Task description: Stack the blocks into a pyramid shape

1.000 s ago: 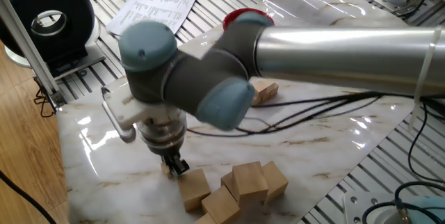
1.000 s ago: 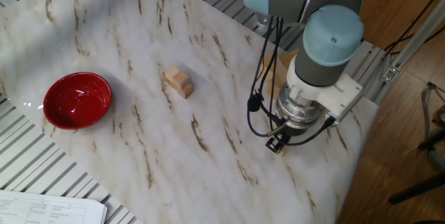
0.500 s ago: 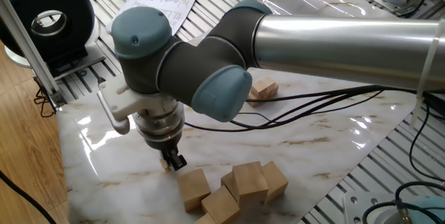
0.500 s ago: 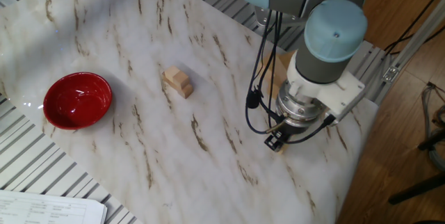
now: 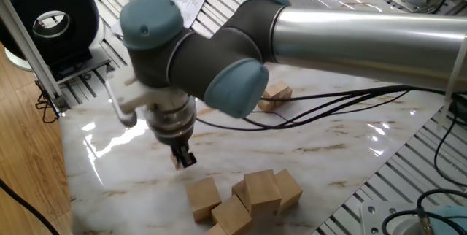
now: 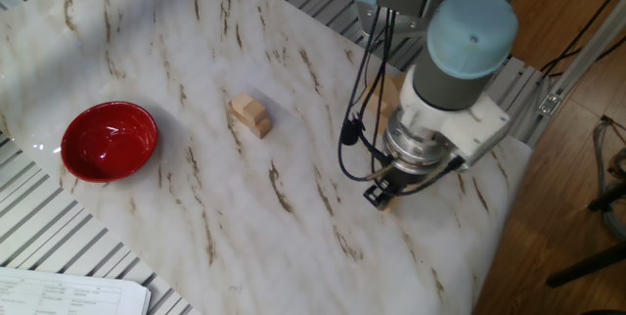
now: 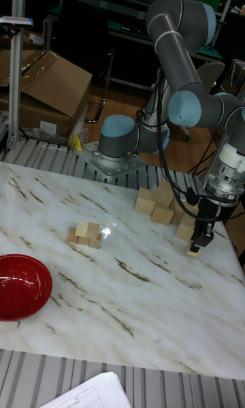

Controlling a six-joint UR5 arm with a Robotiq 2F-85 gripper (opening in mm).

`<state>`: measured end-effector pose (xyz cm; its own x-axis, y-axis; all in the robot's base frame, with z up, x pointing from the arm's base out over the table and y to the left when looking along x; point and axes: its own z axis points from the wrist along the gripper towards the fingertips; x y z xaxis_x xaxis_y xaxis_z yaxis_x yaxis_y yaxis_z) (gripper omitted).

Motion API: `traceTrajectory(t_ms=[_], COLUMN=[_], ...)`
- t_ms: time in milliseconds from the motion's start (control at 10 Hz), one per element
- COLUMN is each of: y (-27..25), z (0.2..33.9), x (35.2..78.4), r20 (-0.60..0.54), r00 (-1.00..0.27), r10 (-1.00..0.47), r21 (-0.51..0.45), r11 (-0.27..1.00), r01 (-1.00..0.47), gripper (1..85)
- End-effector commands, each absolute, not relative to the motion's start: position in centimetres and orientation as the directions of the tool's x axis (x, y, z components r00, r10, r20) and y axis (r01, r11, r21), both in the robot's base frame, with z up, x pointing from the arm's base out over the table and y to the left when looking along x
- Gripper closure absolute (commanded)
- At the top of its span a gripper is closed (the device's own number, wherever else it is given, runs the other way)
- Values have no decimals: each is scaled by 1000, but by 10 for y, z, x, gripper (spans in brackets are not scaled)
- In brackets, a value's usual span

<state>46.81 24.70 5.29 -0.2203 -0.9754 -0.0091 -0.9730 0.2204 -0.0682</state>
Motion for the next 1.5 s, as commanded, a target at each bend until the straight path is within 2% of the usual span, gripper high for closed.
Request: traceTrajectory(t_ms=[0,500,900,1200,1400], y=[232,172,129,119,131], z=[67,90,78,72,72], x=[484,496,485,478,474], r20=[-58,-103,-112,-117,-161], r00=[-275,-299,-328,-340,-396], r10=[-960,-949,-938,-933,-904], r21=[-84,-120,-136,-130,-89], r11=[279,310,342,354,412], r01=[-957,-943,-930,-926,-907], gripper=[847,847,847,847,847])
